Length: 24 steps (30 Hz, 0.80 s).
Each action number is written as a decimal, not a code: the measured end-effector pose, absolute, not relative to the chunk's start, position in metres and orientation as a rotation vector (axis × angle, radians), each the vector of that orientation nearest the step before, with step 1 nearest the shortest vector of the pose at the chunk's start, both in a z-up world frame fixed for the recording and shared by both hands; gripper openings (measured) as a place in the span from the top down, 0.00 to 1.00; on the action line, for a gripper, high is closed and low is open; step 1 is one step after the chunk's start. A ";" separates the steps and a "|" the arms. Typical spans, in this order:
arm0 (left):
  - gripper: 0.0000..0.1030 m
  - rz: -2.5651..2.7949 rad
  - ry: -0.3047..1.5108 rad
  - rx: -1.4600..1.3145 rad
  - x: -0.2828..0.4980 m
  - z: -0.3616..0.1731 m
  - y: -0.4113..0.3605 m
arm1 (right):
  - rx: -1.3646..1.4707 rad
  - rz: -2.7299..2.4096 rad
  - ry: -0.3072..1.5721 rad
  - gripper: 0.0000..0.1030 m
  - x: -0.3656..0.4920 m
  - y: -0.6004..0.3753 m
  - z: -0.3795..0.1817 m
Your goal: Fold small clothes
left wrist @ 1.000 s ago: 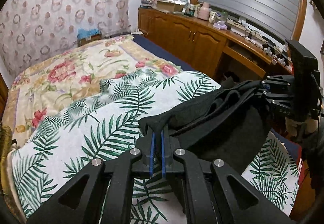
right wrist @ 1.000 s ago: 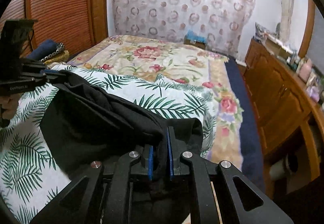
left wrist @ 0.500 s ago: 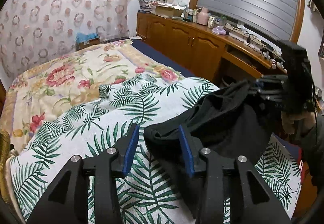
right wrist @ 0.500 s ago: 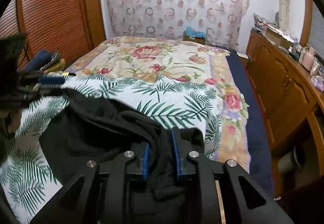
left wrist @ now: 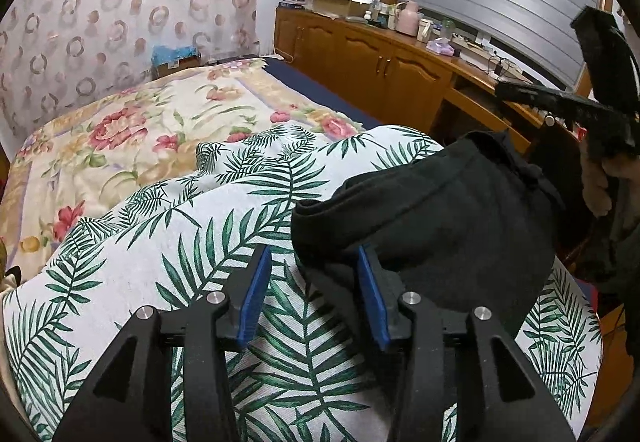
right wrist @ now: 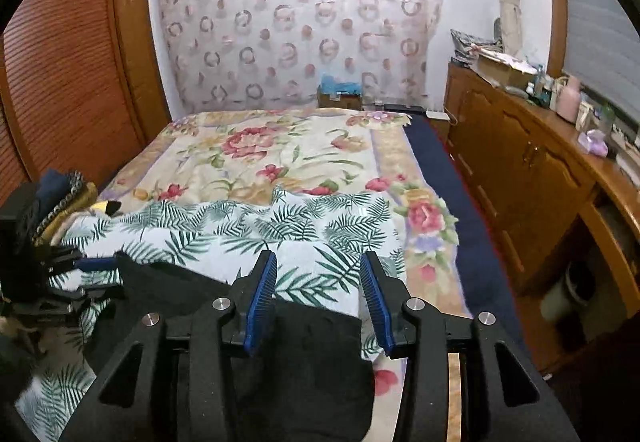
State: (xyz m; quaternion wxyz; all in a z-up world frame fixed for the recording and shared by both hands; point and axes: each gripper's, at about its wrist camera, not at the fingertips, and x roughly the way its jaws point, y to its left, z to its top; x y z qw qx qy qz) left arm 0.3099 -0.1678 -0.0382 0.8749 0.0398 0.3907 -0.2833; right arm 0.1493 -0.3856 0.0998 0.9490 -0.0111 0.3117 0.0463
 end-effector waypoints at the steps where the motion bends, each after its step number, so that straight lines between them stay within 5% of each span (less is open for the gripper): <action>1: 0.56 -0.590 0.819 0.081 0.310 -0.039 -0.168 | -0.034 0.092 0.645 0.54 0.146 -0.382 0.097; 17: 0.56 -0.584 0.862 0.097 0.315 -0.055 -0.171 | -0.139 0.160 0.789 0.53 0.117 -0.368 0.076; 18: 0.56 -0.584 0.863 0.097 0.314 -0.056 -0.171 | -0.141 0.166 0.792 0.57 0.118 -0.369 0.076; 20: 0.56 -0.586 0.867 0.095 0.315 -0.058 -0.171 | -0.176 0.183 0.788 0.87 0.121 -0.370 0.079; 24: 0.56 -0.589 0.874 0.084 0.316 -0.061 -0.170 | -0.176 0.143 0.760 0.93 0.136 -0.382 0.088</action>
